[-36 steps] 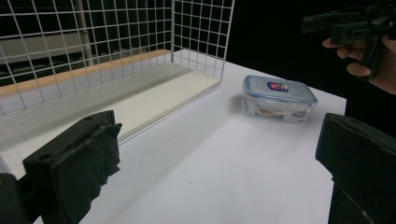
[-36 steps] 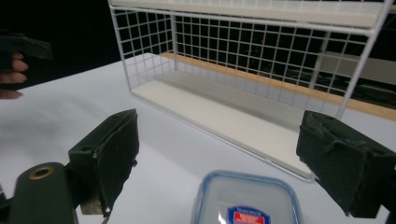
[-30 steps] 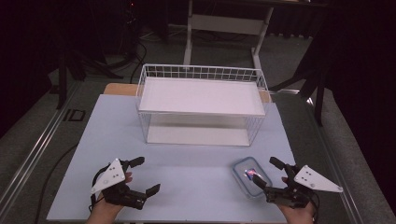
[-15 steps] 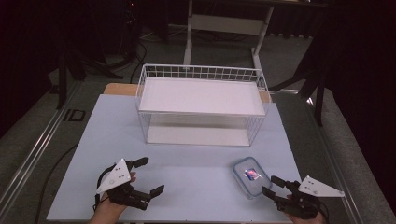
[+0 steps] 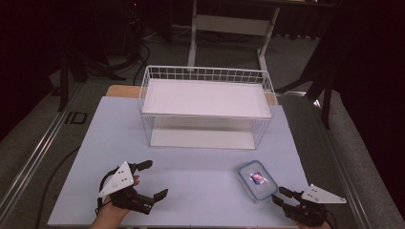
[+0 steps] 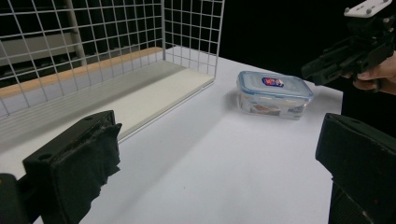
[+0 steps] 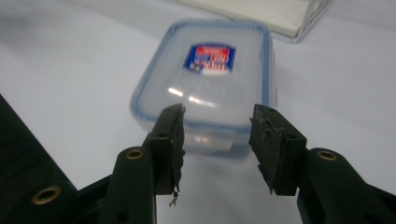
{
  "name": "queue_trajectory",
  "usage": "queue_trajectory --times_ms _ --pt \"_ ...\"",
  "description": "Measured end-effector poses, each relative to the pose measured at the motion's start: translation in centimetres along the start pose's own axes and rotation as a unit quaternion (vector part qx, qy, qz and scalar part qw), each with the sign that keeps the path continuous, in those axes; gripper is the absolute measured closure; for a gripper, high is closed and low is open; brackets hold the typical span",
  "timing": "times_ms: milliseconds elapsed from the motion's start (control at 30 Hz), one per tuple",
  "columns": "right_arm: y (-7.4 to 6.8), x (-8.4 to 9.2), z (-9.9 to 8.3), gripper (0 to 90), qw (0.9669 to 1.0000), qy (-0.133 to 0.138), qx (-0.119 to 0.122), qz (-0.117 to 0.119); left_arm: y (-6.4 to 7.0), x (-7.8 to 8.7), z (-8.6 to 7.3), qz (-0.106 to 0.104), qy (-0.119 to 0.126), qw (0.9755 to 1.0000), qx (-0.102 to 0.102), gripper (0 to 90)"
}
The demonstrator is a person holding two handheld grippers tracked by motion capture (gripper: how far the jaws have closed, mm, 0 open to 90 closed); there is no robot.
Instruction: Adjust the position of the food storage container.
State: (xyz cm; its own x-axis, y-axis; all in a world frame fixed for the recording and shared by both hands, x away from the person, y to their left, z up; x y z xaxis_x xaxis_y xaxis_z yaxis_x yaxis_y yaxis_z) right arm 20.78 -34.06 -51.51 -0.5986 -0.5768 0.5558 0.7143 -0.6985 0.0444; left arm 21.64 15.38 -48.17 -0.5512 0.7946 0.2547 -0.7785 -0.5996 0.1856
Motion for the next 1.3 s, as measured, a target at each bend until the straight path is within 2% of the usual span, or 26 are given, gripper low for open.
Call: queue_trajectory --times_ms 200,333,400,500,633,867,1067,1300 --pt "-0.1 0.5 -0.5 59.1 0.9998 -0.018 0.002 -0.003 0.0 -0.4 0.1 -0.004 -0.001 1.0000 -0.005 0.5" --pt "-0.2 0.2 -1.2 64.4 0.9987 -0.051 0.000 0.002 0.1 -0.7 0.2 -0.009 -0.002 0.9999 -0.007 0.5" --pt "-0.1 0.1 -1.4 68.5 0.9979 -0.064 -0.002 -0.008 0.1 -1.0 0.3 -0.013 -0.003 0.9999 -0.008 0.5" --pt "0.3 0.4 -1.6 89.9 0.9969 -0.073 -0.014 -0.026 0.1 -1.2 0.4 -0.014 -0.003 0.9998 -0.009 0.5" --pt "0.5 0.4 -1.4 90.0 0.9960 -0.076 -0.028 -0.039 0.2 -1.4 0.4 -0.014 -0.005 0.9998 -0.010 0.5" --pt "0.2 -1.2 -0.9 90.0 0.9938 -0.105 -0.008 -0.038 0.3 -1.4 0.4 -0.014 -0.007 0.9998 -0.015 0.5" --pt "1.1 -1.7 -0.5 90.0 0.9933 -0.106 -0.018 -0.041 0.3 -1.4 0.2 -0.014 -0.011 0.9998 -0.012 0.5" --pt "2.2 -2.9 0.3 90.0 0.9922 -0.115 -0.011 -0.049 0.5 -1.5 0.2 -0.013 -0.013 0.9997 -0.014 0.5"
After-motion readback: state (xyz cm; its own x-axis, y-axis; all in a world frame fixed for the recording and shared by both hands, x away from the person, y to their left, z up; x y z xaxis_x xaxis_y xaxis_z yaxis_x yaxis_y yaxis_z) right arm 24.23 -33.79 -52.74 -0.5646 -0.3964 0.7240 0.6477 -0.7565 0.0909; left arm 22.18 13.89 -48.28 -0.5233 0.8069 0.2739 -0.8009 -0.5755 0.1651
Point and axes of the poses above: each handheld gripper's, and its own axes: x roughly backward along the jaws, z roughly out of its top, y roughly to its right, the point moved 2 cm from there along -x, roughly forward along the jaws, and after that the axes turned 8 degrees about x, right-handed, at the moved point
